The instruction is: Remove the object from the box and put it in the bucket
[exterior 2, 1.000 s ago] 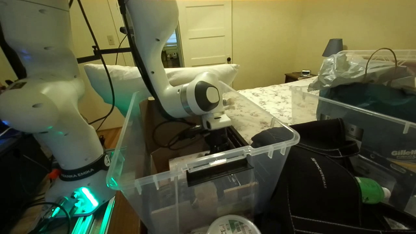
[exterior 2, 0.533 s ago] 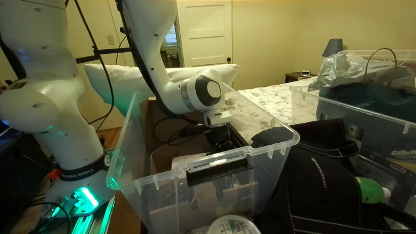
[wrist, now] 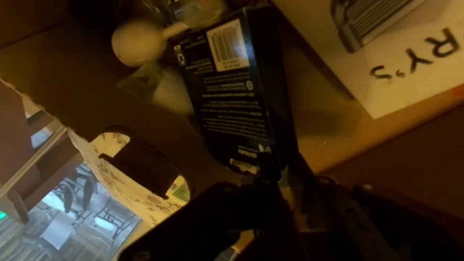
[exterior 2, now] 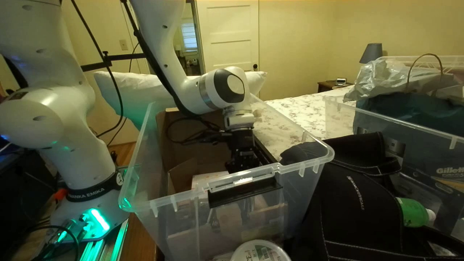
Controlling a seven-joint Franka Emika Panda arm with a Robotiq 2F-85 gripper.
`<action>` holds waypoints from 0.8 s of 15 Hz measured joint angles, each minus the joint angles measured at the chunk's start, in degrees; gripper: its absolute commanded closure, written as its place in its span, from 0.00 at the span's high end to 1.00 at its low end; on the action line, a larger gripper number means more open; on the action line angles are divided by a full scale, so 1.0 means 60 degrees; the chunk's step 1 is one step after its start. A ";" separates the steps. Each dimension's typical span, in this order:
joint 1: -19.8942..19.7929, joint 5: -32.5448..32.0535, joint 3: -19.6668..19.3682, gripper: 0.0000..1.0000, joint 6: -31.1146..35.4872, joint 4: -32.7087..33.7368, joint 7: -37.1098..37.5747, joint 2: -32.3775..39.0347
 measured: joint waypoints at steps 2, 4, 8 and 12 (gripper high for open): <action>-0.0054 0.0413 0.0201 0.22 -0.0423 -0.0062 0.0000 -0.0189; -0.0068 0.0843 0.0370 0.06 -0.0884 -0.0096 -0.0002 -0.0385; -0.0072 0.1511 0.0652 0.00 -0.1545 -0.0196 -0.0002 -0.0762; -0.0074 0.1827 0.0875 0.01 -0.1656 -0.0422 -0.0001 -0.1227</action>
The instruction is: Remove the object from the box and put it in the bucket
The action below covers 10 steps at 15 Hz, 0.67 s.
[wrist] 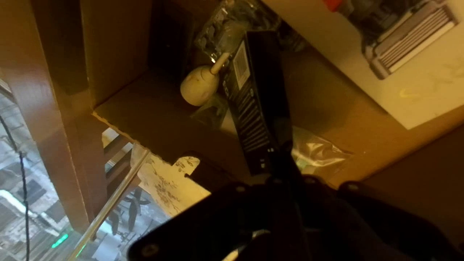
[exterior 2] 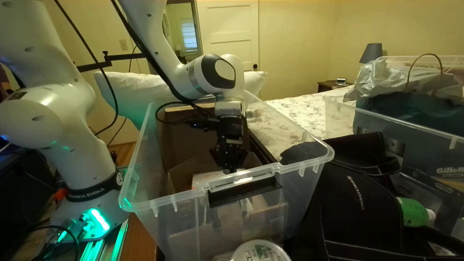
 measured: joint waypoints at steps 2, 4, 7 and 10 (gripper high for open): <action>0.0000 0.0072 0.0114 0.01 -0.0079 -0.0119 0.0000 -0.0352; 0.0000 0.0207 0.0262 0.01 -0.0296 -0.0204 0.0000 -0.0794; 0.0005 0.0681 0.0606 0.01 -0.1129 -0.0241 0.0000 -0.1677; 0.0005 0.1139 0.0924 0.01 -0.1592 -0.0253 0.0149 -0.2605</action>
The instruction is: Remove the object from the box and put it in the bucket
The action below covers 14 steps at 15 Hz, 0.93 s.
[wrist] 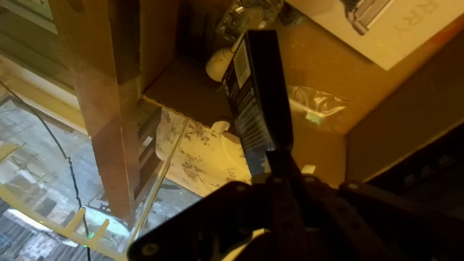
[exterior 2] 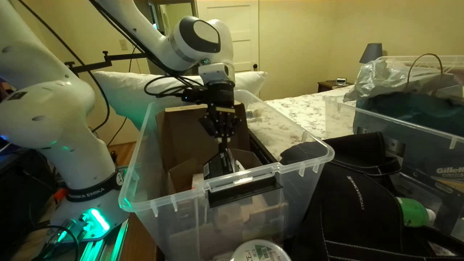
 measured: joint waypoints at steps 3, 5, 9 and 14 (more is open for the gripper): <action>-0.0021 -0.0052 0.0464 0.01 0.0000 -0.0007 0.0777 -0.0775; -0.0092 -0.0184 0.0850 0.02 -0.0016 -0.0010 0.1531 -0.0993; -0.0141 -0.0143 0.0943 0.02 -0.0016 -0.0017 0.1879 -0.0967; -0.0172 -0.0232 0.0989 0.01 -0.0015 0.0005 0.1885 -0.0954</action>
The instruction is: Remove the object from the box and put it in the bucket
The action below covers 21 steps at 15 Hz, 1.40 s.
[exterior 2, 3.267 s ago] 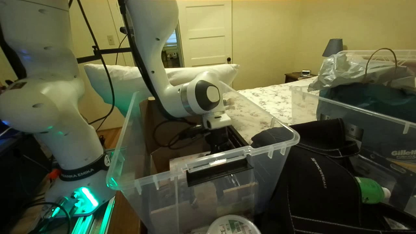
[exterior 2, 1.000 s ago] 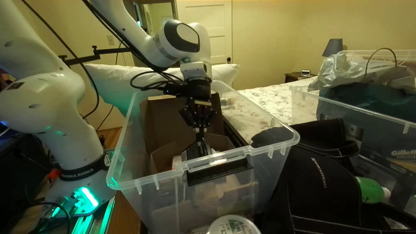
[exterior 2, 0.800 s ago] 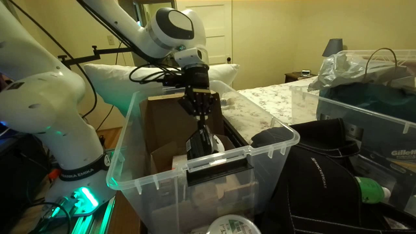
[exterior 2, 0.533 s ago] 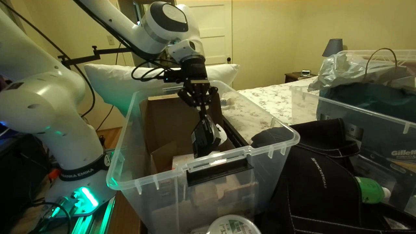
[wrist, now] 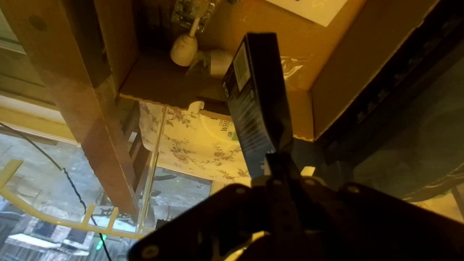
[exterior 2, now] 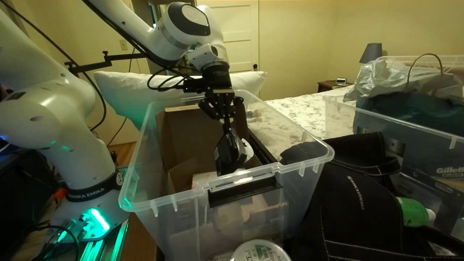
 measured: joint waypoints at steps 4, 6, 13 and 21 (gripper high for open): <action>-0.0102 -0.0368 0.0369 0.01 -0.0097 -0.0009 0.0671 0.0168; -0.0107 -0.0730 0.0559 0.01 -0.0207 -0.0040 0.1216 0.0333; -0.0061 -0.2170 0.0724 0.02 0.0227 -0.0078 0.2857 0.0747; -0.0036 -0.2240 0.0573 0.01 0.0199 -0.0049 0.2853 0.0937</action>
